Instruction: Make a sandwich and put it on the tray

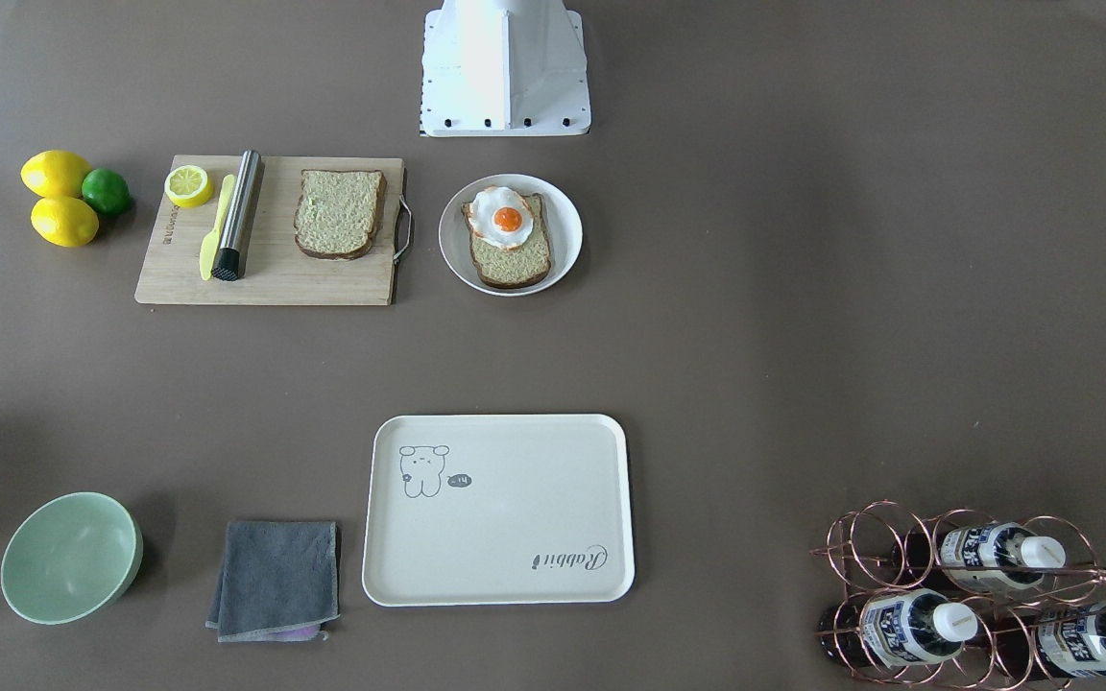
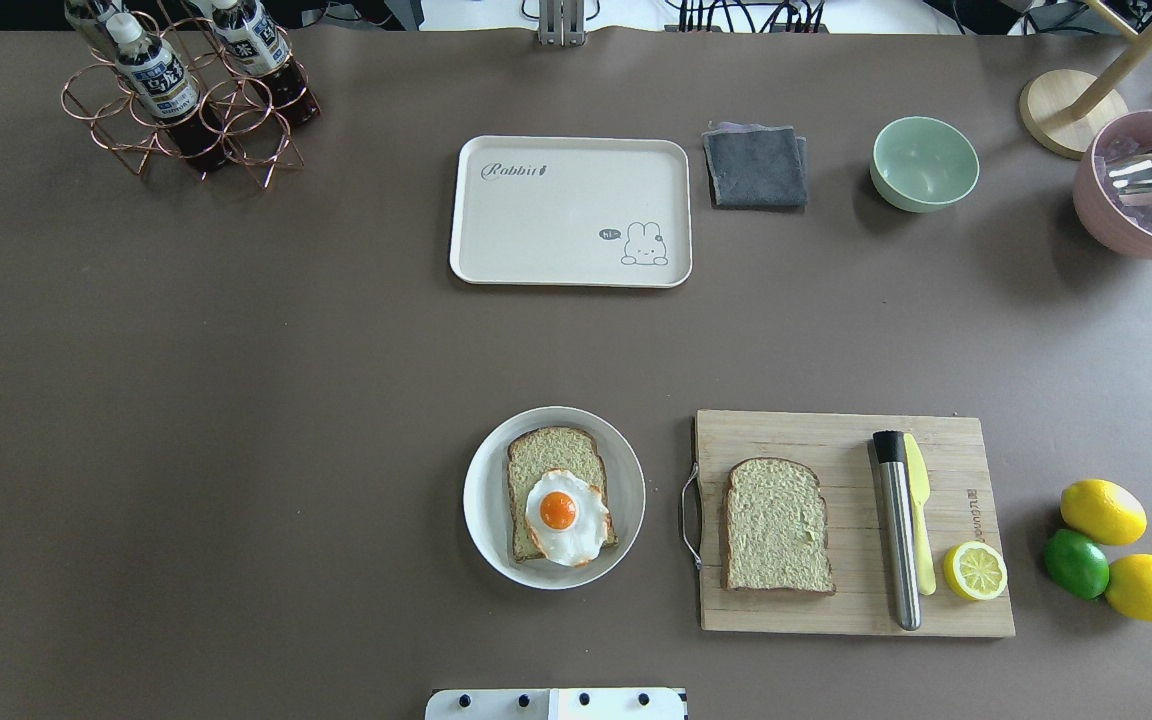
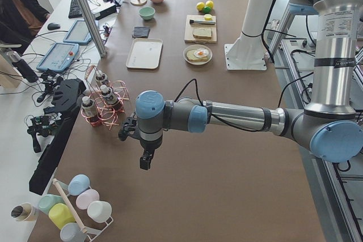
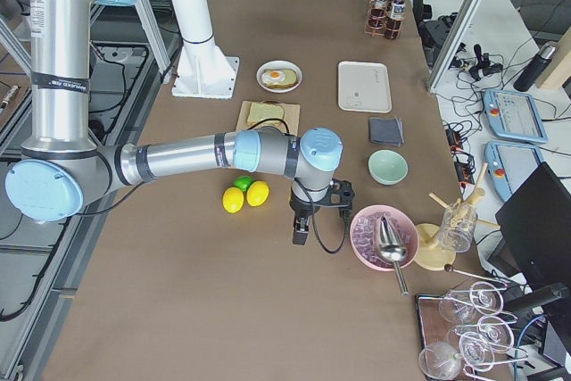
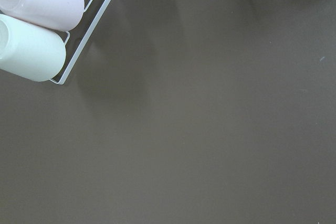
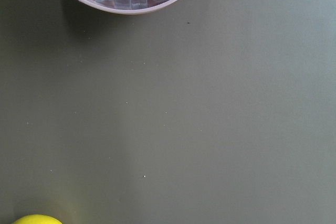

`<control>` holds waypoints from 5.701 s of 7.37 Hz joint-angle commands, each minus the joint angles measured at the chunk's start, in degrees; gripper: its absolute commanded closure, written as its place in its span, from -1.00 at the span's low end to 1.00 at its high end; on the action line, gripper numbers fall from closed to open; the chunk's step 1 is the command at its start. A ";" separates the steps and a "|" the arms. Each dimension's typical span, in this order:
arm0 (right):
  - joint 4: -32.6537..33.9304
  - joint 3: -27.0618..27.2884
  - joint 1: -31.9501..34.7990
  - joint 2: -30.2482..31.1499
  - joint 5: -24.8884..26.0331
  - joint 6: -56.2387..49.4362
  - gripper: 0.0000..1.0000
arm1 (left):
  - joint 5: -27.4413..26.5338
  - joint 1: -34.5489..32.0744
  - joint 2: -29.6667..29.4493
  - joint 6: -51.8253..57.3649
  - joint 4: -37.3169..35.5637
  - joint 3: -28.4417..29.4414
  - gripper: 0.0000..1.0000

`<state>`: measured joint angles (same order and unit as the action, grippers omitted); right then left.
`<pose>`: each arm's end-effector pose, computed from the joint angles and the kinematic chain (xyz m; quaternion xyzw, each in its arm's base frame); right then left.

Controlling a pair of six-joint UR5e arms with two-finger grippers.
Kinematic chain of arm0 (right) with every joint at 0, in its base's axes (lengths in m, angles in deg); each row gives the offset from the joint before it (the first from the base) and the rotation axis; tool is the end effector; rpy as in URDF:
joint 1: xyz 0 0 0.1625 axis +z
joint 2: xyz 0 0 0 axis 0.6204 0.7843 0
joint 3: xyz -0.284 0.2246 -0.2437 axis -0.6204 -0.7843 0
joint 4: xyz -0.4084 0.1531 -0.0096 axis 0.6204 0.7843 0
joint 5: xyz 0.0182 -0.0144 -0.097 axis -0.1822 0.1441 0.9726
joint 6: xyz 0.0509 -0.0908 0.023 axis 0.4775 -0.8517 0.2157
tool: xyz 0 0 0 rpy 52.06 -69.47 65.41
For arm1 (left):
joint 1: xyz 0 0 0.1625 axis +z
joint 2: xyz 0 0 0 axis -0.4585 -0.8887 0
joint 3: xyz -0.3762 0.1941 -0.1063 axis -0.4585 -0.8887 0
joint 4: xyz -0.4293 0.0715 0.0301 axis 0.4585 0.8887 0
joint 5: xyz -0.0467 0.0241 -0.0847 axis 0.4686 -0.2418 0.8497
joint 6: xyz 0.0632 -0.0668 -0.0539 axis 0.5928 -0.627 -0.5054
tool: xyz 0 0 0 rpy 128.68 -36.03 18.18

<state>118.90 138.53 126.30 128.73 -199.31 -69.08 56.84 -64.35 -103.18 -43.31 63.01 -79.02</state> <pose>0.0467 -0.4644 0.6070 -0.0507 -0.3503 -0.0043 0.9353 -0.0791 -0.5127 0.6214 0.0913 0.3361 0.0870 0.9333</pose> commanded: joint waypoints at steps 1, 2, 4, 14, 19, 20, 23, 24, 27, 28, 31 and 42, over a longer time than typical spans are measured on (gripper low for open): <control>0.00 0.01 -0.07 -0.48 0.00 0.00 -1.00 | 0.00 0.06 0.05 -0.05 -0.05 0.06 -0.96; 0.00 -0.08 -0.07 -0.48 0.09 0.00 -1.00 | 0.00 0.06 -0.04 -0.05 -0.05 -0.02 -0.96; 0.00 0.01 -0.07 -0.48 0.09 0.00 -1.00 | 0.00 0.06 -0.13 -0.05 0.03 -0.03 -0.96; -0.09 1.40 -0.07 -1.18 0.09 0.00 -1.00 | 0.00 0.06 -0.22 -0.05 0.21 -0.64 -0.96; -3.31 3.44 -0.07 -11.97 -3.23 0.61 -1.00 | 5.97 2.76 -6.25 -0.22 0.47 -7.23 -0.96; -9.52 3.26 -0.15 -11.04 -3.42 1.14 -1.00 | 5.63 5.74 -8.80 -0.22 0.47 -9.84 -0.96; -11.07 1.59 -0.24 -9.88 -9.38 1.05 -1.00 | 9.73 9.19 -11.98 -17.31 2.57 -10.82 -0.96; -11.16 1.50 -0.68 -9.89 -9.84 1.05 -1.00 | 10.36 12.77 -13.04 -17.88 3.89 -10.75 -0.96; -11.42 -0.34 -0.77 -9.53 -17.39 2.80 -1.00 | 9.40 15.26 -13.40 -22.85 9.76 -11.19 -0.96; -11.60 0.09 -0.77 -9.79 -17.40 7.16 -1.00 | 9.75 15.96 -14.79 -37.34 13.53 -11.36 -0.96; -16.67 0.36 -5.85 -9.71 -17.49 10.96 -1.00 | 5.92 24.29 -17.33 -50.07 17.34 -11.27 -0.96; -59.15 2.54 -37.74 -6.81 1.38 67.83 -1.00 | -20.99 47.77 -18.76 -73.08 26.93 -11.72 -0.96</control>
<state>60.20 139.44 93.24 122.07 -201.12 -5.33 39.87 -19.15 -122.03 -116.41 89.94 -90.84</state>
